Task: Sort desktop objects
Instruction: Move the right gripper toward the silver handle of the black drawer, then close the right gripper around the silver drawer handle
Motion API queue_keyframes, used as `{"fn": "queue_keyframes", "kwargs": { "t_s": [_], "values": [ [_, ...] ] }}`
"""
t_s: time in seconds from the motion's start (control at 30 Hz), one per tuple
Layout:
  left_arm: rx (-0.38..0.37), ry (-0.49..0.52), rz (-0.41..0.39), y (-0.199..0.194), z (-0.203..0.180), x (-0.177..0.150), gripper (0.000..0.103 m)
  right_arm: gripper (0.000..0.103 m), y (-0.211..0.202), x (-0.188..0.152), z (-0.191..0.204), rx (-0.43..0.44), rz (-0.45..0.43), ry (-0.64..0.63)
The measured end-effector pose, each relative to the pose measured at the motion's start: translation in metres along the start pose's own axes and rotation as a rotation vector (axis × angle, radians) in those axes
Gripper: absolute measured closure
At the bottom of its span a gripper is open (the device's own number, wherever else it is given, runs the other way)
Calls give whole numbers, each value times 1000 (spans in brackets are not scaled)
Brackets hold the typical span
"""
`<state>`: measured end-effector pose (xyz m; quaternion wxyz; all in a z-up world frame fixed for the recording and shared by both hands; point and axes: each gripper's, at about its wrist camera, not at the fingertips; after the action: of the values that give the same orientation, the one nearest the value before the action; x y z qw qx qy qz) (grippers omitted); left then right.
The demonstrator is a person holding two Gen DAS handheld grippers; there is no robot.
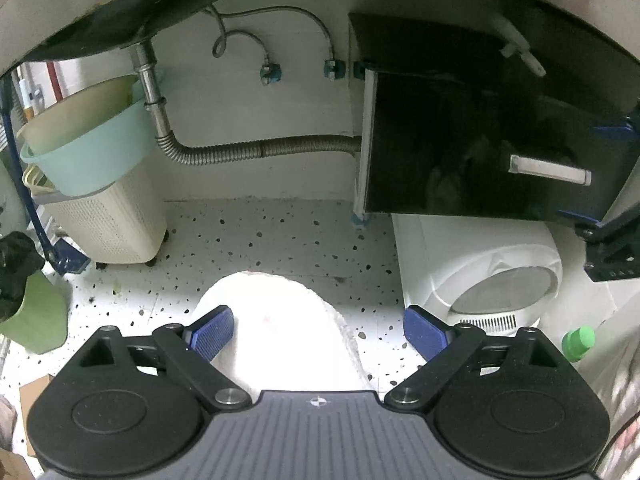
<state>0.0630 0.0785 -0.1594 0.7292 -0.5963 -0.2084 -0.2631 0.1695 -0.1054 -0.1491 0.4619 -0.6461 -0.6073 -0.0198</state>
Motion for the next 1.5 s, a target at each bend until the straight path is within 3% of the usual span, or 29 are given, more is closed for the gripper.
{"fn": "queue_keyframes", "kwargs": {
  "t_s": [0.63,1.5],
  "values": [
    [-5,-2,12,2,0,0,10,8,56,-10,8,8,104,-224],
    [-12,2,20,3,-2,-1,7,7,104,-14,7,39,237,-274]
  ]
}}
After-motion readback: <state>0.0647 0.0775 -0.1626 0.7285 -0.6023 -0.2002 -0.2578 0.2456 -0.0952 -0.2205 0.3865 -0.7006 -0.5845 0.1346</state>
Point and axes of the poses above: each gripper's, at about its wrist camera, not at the fingertips, and y roughly the way its jaws point, z to its left, x to its top, and after that the axes turned 14 degrees about y, right-handed
